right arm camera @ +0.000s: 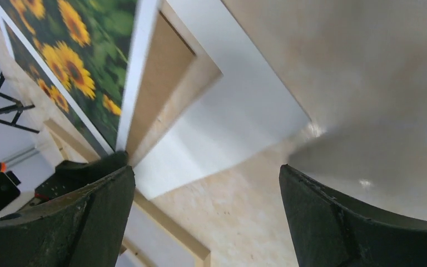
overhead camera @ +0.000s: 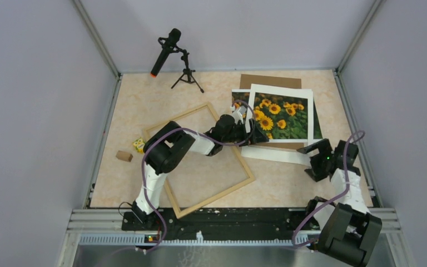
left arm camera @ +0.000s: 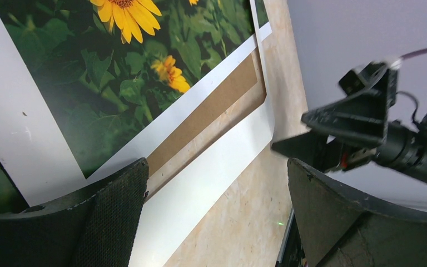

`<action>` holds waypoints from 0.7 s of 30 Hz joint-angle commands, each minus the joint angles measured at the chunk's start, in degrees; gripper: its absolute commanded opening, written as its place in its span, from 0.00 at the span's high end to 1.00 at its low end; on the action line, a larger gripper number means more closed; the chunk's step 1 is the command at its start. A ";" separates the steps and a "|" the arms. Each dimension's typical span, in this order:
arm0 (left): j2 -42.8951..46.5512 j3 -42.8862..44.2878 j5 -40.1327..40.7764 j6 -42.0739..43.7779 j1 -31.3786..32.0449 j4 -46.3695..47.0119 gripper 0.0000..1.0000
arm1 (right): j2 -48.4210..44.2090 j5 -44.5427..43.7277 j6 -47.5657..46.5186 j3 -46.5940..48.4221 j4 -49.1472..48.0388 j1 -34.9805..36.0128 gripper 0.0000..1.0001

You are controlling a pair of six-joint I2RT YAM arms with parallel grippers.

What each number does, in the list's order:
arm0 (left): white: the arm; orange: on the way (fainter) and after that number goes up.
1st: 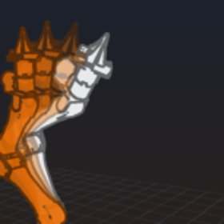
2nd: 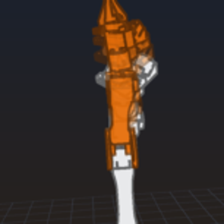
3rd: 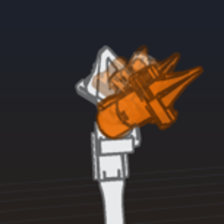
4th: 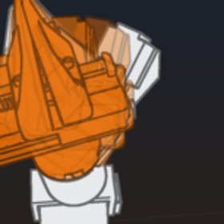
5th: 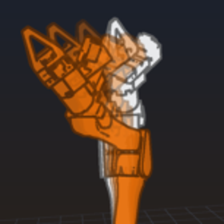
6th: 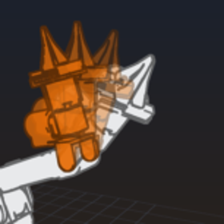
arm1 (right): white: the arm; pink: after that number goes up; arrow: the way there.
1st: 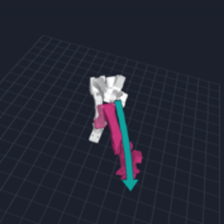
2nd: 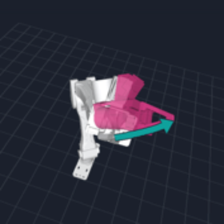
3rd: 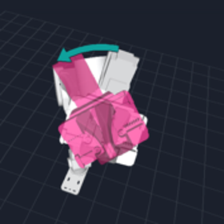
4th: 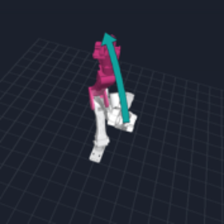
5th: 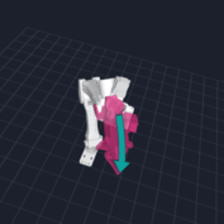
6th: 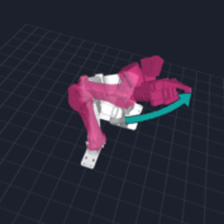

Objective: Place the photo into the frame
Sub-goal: Pick up the photo frame item at the center of the board.

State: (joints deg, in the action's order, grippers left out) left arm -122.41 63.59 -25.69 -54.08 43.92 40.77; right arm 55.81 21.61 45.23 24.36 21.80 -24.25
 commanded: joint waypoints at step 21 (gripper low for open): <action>-0.96 0.10 1.37 2.58 1.80 -1.71 0.02 | -8.14 -4.31 24.85 -23.72 -58.57 2.43 0.06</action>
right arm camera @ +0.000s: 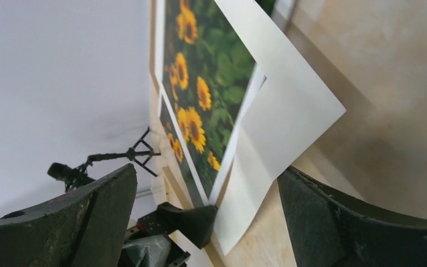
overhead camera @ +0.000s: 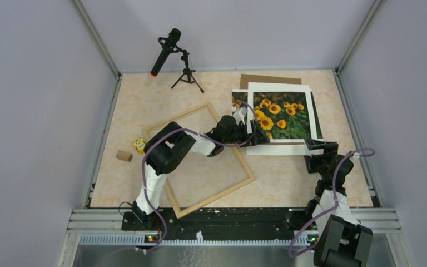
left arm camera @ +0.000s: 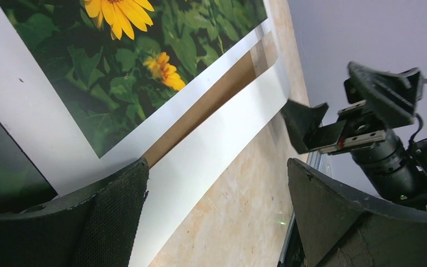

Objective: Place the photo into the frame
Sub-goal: Pick up the photo frame item at the center of the board.

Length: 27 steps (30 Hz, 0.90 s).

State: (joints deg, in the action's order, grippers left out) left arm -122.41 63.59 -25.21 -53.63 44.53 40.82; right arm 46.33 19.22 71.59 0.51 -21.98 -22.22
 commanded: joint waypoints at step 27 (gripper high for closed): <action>-0.84 3.57 4.67 6.34 3.32 -8.29 0.02 | 58.35 0.17 4.28 12.18 -66.97 5.04 0.84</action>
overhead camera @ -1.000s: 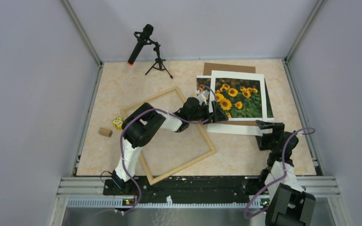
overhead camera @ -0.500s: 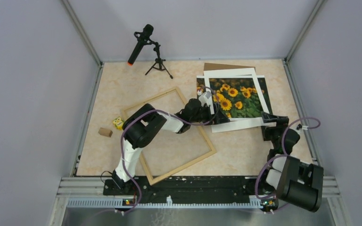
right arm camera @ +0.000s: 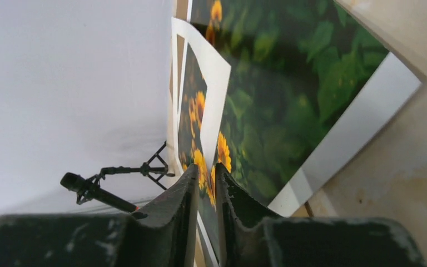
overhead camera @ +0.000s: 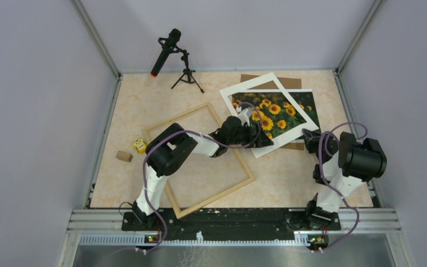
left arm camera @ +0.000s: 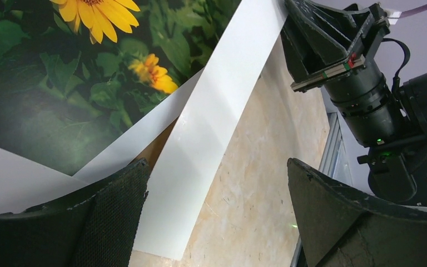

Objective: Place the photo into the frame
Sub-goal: Pick up the photo frame item at the center of the board.

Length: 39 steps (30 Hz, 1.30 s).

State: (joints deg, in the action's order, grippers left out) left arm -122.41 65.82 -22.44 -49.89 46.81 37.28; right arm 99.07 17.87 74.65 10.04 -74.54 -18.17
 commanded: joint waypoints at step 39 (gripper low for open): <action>14.07 2.61 13.10 1.14 -10.25 -39.65 0.02 | -39.68 10.14 -42.50 20.00 53.77 -3.39 1.00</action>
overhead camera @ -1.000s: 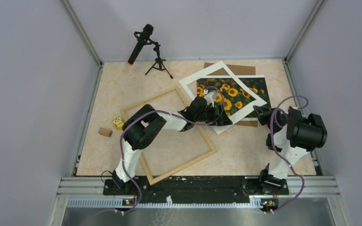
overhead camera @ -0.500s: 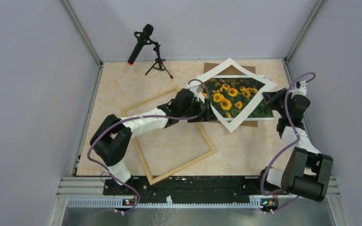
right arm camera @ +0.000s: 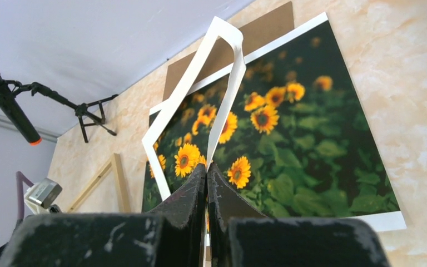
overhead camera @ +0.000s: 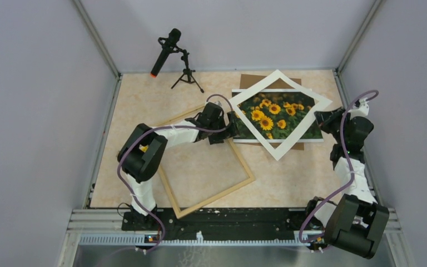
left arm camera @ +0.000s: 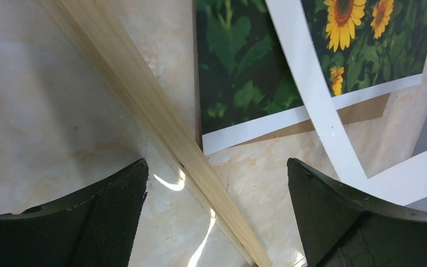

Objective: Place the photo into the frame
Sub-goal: Pick up the photo frame item at the center of the board, then place the photo frame item in the photo frame.

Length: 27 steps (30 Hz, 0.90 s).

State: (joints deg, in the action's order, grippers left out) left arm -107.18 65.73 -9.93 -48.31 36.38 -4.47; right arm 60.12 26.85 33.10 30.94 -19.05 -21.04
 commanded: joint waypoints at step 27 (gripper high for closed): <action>4.95 7.77 -5.84 14.65 0.56 -4.13 0.02 | -2.13 -3.37 -13.12 8.36 5.74 7.89 1.00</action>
State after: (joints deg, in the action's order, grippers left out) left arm -112.79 74.81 -13.37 -39.68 37.91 -5.08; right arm 59.05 26.63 28.27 31.99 -15.16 -17.82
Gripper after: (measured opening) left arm 0.982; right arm 0.005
